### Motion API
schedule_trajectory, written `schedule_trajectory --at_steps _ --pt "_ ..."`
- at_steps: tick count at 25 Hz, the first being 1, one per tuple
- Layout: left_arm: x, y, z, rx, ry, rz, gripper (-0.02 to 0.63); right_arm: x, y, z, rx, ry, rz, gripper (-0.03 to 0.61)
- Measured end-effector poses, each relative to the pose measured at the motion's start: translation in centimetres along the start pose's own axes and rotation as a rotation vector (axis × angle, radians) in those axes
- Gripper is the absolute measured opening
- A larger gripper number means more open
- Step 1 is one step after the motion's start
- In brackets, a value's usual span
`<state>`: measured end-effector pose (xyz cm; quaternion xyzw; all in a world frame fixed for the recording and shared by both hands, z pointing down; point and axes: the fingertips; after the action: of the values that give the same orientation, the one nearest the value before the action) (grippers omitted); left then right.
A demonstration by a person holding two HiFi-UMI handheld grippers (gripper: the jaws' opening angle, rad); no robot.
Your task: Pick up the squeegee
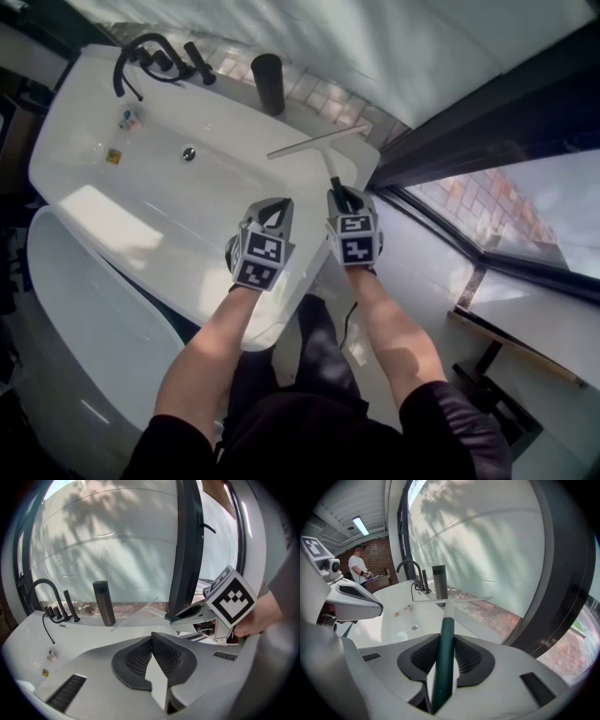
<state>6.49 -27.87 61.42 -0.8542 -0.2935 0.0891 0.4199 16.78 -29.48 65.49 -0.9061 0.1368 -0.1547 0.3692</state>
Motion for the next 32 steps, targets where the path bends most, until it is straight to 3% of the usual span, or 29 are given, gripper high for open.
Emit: schedule_trajectory --at_steps 12,17,26,32 --pt "-0.3 -0.6 20.3 0.184 -0.033 -0.006 0.000 -16.1 3.4 19.4 0.174 -0.074 0.048 0.100" --pt "0.4 0.2 27.8 0.229 -0.034 -0.038 0.000 -22.4 3.5 25.7 0.195 -0.043 0.063 0.100" --pt "2.2 2.2 32.4 0.275 0.058 -0.034 0.000 -25.2 2.7 30.6 0.215 0.064 0.160 0.100" --pt "4.8 3.7 34.2 0.283 0.063 -0.076 0.000 -25.2 1.8 32.6 0.225 0.111 0.202 0.100"
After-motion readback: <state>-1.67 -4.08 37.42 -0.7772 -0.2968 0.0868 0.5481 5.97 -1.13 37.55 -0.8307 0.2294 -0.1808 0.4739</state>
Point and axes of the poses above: the fingertips, and each gripper's own axes: z backward along the fingers, x to its right, y out of its top, and after that the axes turned 11 degrees about y, right-handed
